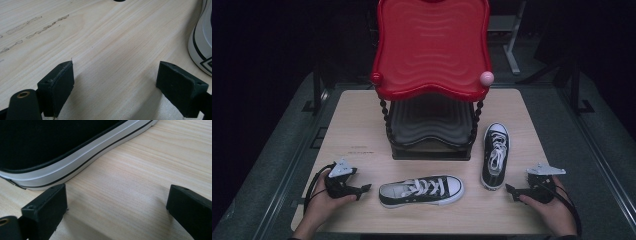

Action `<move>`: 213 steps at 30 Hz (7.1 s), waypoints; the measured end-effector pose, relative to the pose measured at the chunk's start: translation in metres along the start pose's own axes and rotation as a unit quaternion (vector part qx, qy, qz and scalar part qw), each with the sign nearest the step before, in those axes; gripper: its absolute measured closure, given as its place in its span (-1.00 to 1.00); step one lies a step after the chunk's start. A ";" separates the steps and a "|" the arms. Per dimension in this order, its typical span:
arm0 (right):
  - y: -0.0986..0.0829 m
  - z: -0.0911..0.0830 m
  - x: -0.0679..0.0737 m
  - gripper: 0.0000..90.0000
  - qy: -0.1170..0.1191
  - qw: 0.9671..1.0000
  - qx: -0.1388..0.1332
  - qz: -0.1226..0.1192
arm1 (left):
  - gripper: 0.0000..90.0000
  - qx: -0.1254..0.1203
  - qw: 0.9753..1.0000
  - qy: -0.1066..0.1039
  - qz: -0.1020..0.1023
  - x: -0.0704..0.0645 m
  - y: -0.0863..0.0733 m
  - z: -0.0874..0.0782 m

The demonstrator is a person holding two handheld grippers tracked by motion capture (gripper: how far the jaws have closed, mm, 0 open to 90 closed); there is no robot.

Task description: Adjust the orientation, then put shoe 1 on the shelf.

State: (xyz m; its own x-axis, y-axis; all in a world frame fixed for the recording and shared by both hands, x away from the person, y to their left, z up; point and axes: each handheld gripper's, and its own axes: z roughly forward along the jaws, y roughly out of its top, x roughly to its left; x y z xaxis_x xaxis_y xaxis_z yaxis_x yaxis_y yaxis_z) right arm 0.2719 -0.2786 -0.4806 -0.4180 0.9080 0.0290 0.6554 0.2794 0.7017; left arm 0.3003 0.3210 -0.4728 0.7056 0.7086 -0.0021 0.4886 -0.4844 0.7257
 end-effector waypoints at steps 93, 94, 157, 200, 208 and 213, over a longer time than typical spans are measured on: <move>0.110 0.051 0.145 0.50 0.162 0.985 -0.038 -0.046 | 0.43 0.045 0.963 -0.249 0.089 -0.115 0.076 0.019; 0.108 0.047 0.144 0.45 0.167 0.984 -0.043 -0.042 | 0.38 0.037 0.965 -0.246 0.084 -0.115 0.078 0.016; 0.078 -0.046 0.173 0.87 0.341 0.936 -0.049 -0.075 | 0.92 -0.042 0.956 -0.276 0.084 -0.155 0.124 -0.020; 0.219 0.017 0.167 0.90 0.226 0.951 -0.173 -0.123 | 0.95 -0.153 0.983 -0.089 0.055 -0.046 0.202 -0.012; 0.224 0.031 0.167 0.90 0.214 0.955 -0.172 -0.114 | 0.94 -0.155 0.984 -0.076 0.043 -0.040 0.200 -0.003; 0.222 0.031 0.167 0.79 0.218 0.955 -0.170 -0.113 | 0.90 -0.157 0.984 -0.078 0.041 -0.043 0.198 -0.001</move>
State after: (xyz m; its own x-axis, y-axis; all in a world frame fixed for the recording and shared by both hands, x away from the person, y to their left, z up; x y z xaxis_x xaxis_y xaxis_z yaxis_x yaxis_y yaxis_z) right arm 0.3671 -0.0548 -0.3416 -0.7944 0.6005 0.0912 0.3074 0.2680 0.9131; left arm 0.3666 0.1953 -0.3286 0.8175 0.5755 -0.0226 0.2622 -0.3368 0.9043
